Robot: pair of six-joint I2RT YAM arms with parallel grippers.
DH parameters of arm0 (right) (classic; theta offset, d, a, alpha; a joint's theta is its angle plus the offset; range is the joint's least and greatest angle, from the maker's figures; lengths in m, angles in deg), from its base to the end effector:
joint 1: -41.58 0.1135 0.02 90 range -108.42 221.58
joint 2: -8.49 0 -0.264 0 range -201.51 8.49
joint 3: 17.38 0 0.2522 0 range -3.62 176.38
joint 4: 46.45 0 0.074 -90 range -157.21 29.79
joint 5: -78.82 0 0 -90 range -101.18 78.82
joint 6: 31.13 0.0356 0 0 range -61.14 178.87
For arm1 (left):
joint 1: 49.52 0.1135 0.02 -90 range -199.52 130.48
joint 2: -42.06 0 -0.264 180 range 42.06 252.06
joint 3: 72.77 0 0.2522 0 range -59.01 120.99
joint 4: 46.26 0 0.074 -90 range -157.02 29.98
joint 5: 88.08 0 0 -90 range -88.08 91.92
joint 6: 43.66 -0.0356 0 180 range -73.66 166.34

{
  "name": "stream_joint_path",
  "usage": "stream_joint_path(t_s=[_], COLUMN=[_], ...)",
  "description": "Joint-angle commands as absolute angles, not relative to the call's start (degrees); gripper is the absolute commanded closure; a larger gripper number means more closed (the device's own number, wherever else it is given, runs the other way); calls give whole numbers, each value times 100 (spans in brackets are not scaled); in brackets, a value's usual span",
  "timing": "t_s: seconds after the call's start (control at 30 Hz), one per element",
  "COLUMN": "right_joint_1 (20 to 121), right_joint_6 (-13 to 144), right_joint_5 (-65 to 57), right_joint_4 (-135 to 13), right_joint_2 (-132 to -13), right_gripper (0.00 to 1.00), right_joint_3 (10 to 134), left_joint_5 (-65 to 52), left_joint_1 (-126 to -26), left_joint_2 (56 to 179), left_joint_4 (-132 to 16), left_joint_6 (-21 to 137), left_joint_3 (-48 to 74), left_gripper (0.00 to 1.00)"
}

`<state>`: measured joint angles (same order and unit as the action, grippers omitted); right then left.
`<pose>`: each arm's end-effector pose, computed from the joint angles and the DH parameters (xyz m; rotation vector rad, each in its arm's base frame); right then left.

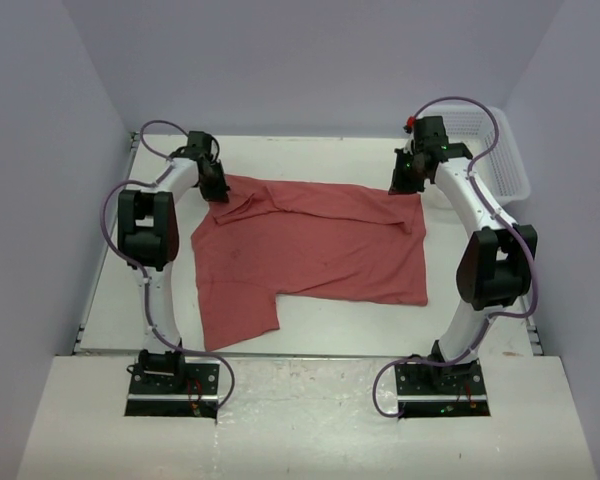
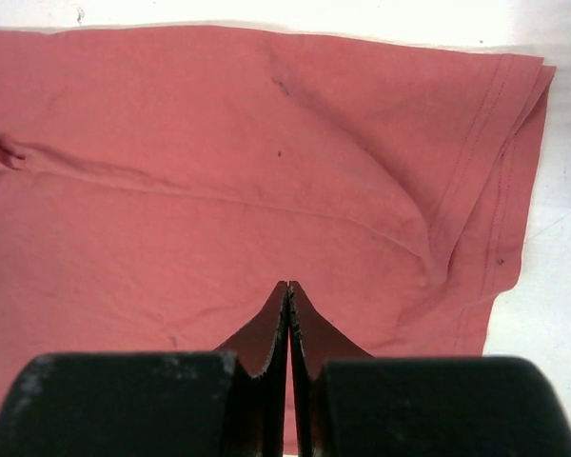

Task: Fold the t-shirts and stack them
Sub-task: Fold the flattened tshirt in 1/3 of the way

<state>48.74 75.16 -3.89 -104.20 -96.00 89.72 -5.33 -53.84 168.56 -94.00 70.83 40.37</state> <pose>0.3968 0.0544 0.2909 0.1523 2.5485 0.3221 0.4735 -0.0403 0.1717 -0.4237 2.6309 -0.3343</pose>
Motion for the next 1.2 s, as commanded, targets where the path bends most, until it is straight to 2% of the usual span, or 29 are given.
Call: stream_joint_path(t_s=[0.0, 0.43, 0.63, 0.67, 0.7, 0.77, 0.8, 0.87, 0.9, 0.97, 1.03, 1.07, 1.1, 1.13, 1.17], right_joint_1=[4879, 4879, 4870, 4870, 4862, 4853, 4861, 4844, 4827, 4800, 4774, 4765, 4756, 4747, 4747], right_joint_6=[7468, 7477, 7240, 7240, 7197, 7152, 7143, 7082, 7091, 7065, 7055, 7047, 7055, 7082, 7073], right_joint_5=[-388, -801, -1109, -1205, -1214, -1153, -1179, -1153, -1162, -1180, -1153, -1153, -1153, -1153, -1153], right_joint_4=[-10336, -10767, -11293, -11399, -11479, -11707, -11769, -11848, -11883, -12015, -12015, -11998, -11989, -11989, -11989], right_joint_2=[-9381, -10128, -10927, -11041, -11164, -11490, -11587, -11833, -11929, -12236, -12387, -12440, -12536, -12572, -12624], right_gripper=[100, 100, 100, 97, 81, 61, 39, 29, 27, 29, 39, 53, 76, 81, 81], right_joint_3=[9147, 9771, 10720, 10912, 11245, 11581, 11817, 11968, 12152, 12381, 12461, 12470, 12487, 12496, 12514], left_joint_5=[-538, -230, -212, -230, -213, -239, -178, -99, -107, -133, -230, -265, -344, -397, -441], left_joint_1=[-5234, -4557, -4390, -4381, -4372, -4363, -4355, -4320, -4311, -4293, -4293, -4293, -4293, -4302, -4293], left_joint_2=[17002, 17170, 17170, 17178, 17187, 17187, 17196, 17170, 17135, 17108, 17056, 17038, 17003, 16977, 16968], left_joint_4=[-9693, -10089, -10124, -10133, -10142, -10142, -10203, -10212, -10212, -10195, -10151, -10125, -10072, -10037, -10019], left_joint_6=[7016, 6875, 6831, 6823, 6814, 6805, 6805, 6805, 6805, 6805, 6822, 6840, 6884, 6901, 6936], left_joint_3=[4365, 4479, 4514, 4532, 4558, 4593, 4646, 4655, 4629, 4611, 4550, 4523, 4462, 4427, 4400], left_gripper=[100, 100, 100, 100, 100, 100, 100, 100, 100, 100, 100, 100, 100, 100, 100])
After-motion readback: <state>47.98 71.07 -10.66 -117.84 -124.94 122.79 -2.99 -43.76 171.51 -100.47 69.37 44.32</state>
